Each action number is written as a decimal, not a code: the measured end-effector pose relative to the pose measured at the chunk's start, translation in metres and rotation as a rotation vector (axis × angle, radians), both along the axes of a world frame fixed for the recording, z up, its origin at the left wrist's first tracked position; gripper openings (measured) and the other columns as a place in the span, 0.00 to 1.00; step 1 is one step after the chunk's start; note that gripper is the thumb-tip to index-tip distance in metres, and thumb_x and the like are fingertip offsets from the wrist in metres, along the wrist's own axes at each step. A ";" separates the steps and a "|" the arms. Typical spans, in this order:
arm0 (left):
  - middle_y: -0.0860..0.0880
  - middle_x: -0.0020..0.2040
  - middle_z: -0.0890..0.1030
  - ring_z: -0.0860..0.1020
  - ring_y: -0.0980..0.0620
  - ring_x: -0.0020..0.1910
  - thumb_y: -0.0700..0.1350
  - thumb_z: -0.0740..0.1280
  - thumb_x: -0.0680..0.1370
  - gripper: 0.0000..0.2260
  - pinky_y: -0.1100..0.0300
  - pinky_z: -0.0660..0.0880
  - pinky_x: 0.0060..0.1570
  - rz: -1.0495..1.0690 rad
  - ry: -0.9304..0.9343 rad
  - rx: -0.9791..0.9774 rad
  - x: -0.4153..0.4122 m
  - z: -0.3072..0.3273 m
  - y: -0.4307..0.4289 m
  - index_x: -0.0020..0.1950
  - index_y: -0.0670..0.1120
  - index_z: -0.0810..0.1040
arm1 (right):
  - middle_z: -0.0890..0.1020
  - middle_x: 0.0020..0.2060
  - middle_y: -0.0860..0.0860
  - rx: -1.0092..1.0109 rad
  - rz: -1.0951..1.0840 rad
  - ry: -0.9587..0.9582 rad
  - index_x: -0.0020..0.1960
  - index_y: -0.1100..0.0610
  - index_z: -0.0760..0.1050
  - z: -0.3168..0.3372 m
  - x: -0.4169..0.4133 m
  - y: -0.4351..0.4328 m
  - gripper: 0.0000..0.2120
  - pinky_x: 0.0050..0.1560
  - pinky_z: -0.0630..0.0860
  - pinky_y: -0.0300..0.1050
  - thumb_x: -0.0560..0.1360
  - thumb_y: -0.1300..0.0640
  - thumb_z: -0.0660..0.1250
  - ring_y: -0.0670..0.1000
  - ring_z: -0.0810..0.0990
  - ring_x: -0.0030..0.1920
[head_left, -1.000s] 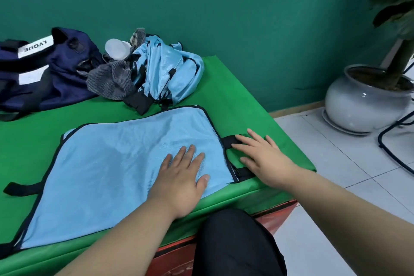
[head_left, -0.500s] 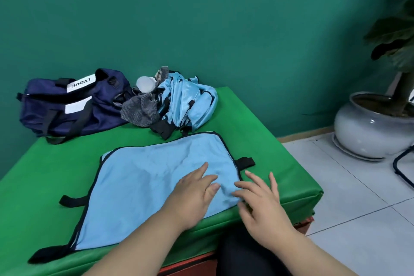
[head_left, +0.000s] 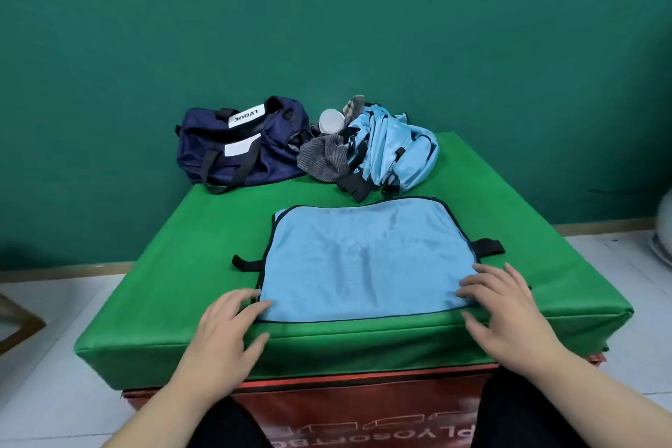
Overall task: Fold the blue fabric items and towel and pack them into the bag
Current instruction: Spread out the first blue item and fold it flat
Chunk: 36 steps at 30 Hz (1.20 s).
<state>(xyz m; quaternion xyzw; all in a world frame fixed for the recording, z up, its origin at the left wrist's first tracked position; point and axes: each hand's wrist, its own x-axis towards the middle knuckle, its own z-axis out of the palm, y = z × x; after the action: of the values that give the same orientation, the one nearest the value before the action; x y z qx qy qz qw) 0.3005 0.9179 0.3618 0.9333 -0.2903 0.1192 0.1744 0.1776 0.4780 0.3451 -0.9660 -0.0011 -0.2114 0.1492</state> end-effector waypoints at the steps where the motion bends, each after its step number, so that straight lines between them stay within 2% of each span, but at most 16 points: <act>1: 0.53 0.64 0.74 0.72 0.48 0.66 0.57 0.62 0.73 0.21 0.48 0.70 0.66 0.042 -0.010 -0.019 -0.002 -0.005 0.007 0.62 0.51 0.80 | 0.79 0.53 0.41 -0.018 0.003 -0.011 0.52 0.47 0.81 0.001 -0.002 -0.001 0.17 0.73 0.60 0.64 0.65 0.57 0.78 0.53 0.73 0.67; 3: 0.52 0.63 0.74 0.71 0.47 0.66 0.56 0.61 0.73 0.21 0.46 0.68 0.66 0.099 -0.035 -0.045 -0.003 -0.011 0.013 0.61 0.50 0.80 | 0.79 0.53 0.42 -0.051 0.012 -0.020 0.52 0.48 0.81 0.001 -0.006 -0.006 0.16 0.72 0.61 0.63 0.66 0.56 0.77 0.54 0.73 0.67; 6: 0.54 0.60 0.76 0.72 0.49 0.63 0.56 0.61 0.72 0.19 0.50 0.61 0.67 0.093 -0.063 -0.018 0.001 -0.012 0.010 0.58 0.52 0.81 | 0.80 0.52 0.44 -0.047 -0.043 -0.046 0.51 0.49 0.82 0.002 -0.008 -0.015 0.13 0.70 0.64 0.61 0.68 0.49 0.69 0.55 0.74 0.66; 8: 0.56 0.58 0.76 0.72 0.51 0.62 0.57 0.61 0.72 0.19 0.52 0.60 0.67 0.094 -0.058 -0.016 0.005 -0.014 0.007 0.58 0.53 0.82 | 0.80 0.52 0.44 -0.031 -0.062 -0.050 0.50 0.50 0.82 0.004 -0.007 -0.016 0.15 0.69 0.65 0.62 0.69 0.45 0.64 0.55 0.74 0.65; 10: 0.56 0.58 0.76 0.71 0.51 0.61 0.56 0.63 0.73 0.17 0.53 0.60 0.66 0.120 -0.030 -0.036 0.008 -0.016 0.006 0.57 0.54 0.83 | 0.80 0.51 0.44 -0.004 -0.087 -0.054 0.50 0.50 0.82 0.006 -0.007 -0.016 0.12 0.68 0.65 0.63 0.69 0.48 0.67 0.55 0.74 0.65; 12: 0.56 0.56 0.77 0.71 0.52 0.60 0.54 0.66 0.72 0.14 0.53 0.60 0.65 0.142 -0.014 -0.045 0.011 -0.017 0.006 0.56 0.55 0.84 | 0.80 0.51 0.44 0.039 -0.123 -0.042 0.50 0.50 0.82 0.005 -0.006 -0.019 0.11 0.68 0.65 0.65 0.67 0.56 0.74 0.56 0.73 0.66; 15: 0.61 0.52 0.76 0.72 0.56 0.57 0.53 0.69 0.73 0.10 0.55 0.61 0.64 0.147 0.017 -0.082 0.012 -0.015 0.007 0.53 0.56 0.84 | 0.79 0.50 0.42 0.078 -0.138 -0.019 0.50 0.48 0.80 0.003 -0.004 -0.027 0.13 0.66 0.68 0.65 0.66 0.55 0.74 0.56 0.75 0.64; 18: 0.63 0.50 0.76 0.72 0.59 0.55 0.50 0.74 0.74 0.08 0.55 0.63 0.63 0.165 0.069 -0.109 0.012 -0.012 0.006 0.53 0.57 0.83 | 0.80 0.48 0.42 0.123 -0.128 0.021 0.49 0.45 0.79 0.001 -0.001 -0.032 0.20 0.63 0.71 0.65 0.63 0.62 0.80 0.57 0.77 0.62; 24: 0.64 0.49 0.78 0.74 0.57 0.54 0.48 0.75 0.74 0.09 0.51 0.70 0.61 0.182 0.105 -0.164 0.014 -0.010 0.003 0.53 0.55 0.83 | 0.81 0.48 0.42 0.140 -0.141 0.030 0.49 0.49 0.82 -0.002 0.002 -0.036 0.17 0.63 0.72 0.64 0.65 0.64 0.79 0.56 0.78 0.61; 27: 0.65 0.48 0.77 0.75 0.56 0.53 0.46 0.76 0.73 0.09 0.48 0.72 0.59 0.192 0.106 -0.166 0.014 -0.009 0.004 0.51 0.56 0.83 | 0.82 0.47 0.44 0.212 -0.168 0.029 0.50 0.49 0.83 0.001 0.003 -0.035 0.15 0.64 0.73 0.58 0.67 0.65 0.77 0.53 0.78 0.60; 30: 0.63 0.45 0.78 0.77 0.52 0.50 0.43 0.77 0.71 0.13 0.46 0.74 0.55 0.197 0.110 -0.170 0.015 -0.009 0.004 0.48 0.59 0.78 | 0.81 0.45 0.43 0.295 -0.187 0.028 0.49 0.50 0.83 0.009 0.001 -0.030 0.12 0.55 0.71 0.42 0.70 0.65 0.75 0.47 0.78 0.53; 34: 0.58 0.42 0.80 0.78 0.49 0.47 0.38 0.79 0.68 0.16 0.45 0.76 0.53 0.209 0.109 -0.207 0.015 -0.009 0.001 0.44 0.57 0.78 | 0.80 0.45 0.37 0.381 -0.207 0.090 0.47 0.43 0.80 0.014 0.000 -0.031 0.13 0.48 0.70 0.33 0.72 0.61 0.75 0.38 0.78 0.46; 36: 0.58 0.42 0.79 0.78 0.49 0.47 0.37 0.78 0.67 0.16 0.46 0.75 0.52 0.222 0.111 -0.232 0.014 -0.008 0.000 0.43 0.55 0.78 | 0.81 0.44 0.37 0.429 -0.209 0.106 0.44 0.39 0.78 0.014 0.001 -0.035 0.16 0.47 0.71 0.30 0.71 0.61 0.76 0.35 0.79 0.44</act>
<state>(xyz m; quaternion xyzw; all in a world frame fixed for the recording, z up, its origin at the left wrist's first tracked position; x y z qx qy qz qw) 0.3149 0.9182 0.3539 0.9384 -0.1597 0.1187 0.2824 0.1788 0.4432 0.3591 -0.9168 0.1517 -0.1702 0.3278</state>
